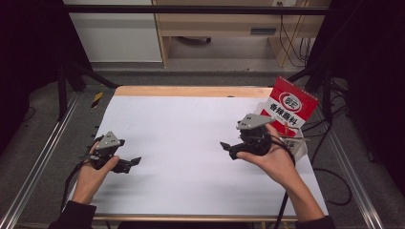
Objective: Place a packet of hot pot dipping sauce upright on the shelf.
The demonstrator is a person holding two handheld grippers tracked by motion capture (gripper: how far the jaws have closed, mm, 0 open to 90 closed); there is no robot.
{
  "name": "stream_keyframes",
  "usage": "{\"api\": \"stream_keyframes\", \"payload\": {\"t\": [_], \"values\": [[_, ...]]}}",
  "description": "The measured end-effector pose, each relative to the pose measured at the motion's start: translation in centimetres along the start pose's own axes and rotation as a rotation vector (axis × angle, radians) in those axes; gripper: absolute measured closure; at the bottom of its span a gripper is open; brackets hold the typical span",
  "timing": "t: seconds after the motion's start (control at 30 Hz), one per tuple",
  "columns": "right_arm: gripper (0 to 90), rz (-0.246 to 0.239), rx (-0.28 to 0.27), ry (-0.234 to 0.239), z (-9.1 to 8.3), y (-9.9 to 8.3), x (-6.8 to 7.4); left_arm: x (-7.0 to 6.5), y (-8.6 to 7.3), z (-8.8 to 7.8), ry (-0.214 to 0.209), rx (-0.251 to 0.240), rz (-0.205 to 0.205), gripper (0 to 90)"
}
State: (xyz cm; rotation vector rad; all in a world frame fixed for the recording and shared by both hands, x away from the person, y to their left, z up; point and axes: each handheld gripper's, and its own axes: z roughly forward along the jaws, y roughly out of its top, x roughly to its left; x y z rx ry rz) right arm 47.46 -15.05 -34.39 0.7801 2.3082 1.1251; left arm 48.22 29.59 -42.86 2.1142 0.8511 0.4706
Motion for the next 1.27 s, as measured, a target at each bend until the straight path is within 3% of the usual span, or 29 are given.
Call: {"api": "stream_keyframes", "payload": {"t": [0.2,0.33,0.43,0.57,0.83,1.13,1.27], "values": [[10.4,0.050,-0.011,0.022,2.1,-2.0,2.0,-0.2,-0.1,0.2,-0.003,0.009,0.006,3.9],[9.9,0.129,-0.030,0.021,3.6,-3.9,3.1,-0.3,-0.1,0.2,-0.005,0.013,0.008,3.9],[9.9,0.169,-0.011,0.014,5.0,-5.5,3.6,-0.3,-0.1,0.2,-0.004,0.014,0.008,3.9],[9.0,0.165,0.035,0.013,6.1,-6.7,4.0,-0.4,-0.2,0.2,-0.005,0.021,0.017,3.9],[7.7,0.163,0.077,-0.005,6.6,-8.0,4.4,-0.8,-0.3,0.3,0.006,0.044,0.036,3.8],[6.2,0.162,0.102,-0.045,5.7,-9.7,5.6,-1.6,-1.1,-0.3,0.048,0.093,0.079,3.9],[6.8,0.169,0.098,-0.071,5.1,-10.1,5.5,-1.3,-1.3,-0.3,0.060,0.088,0.058,4.2]]}}
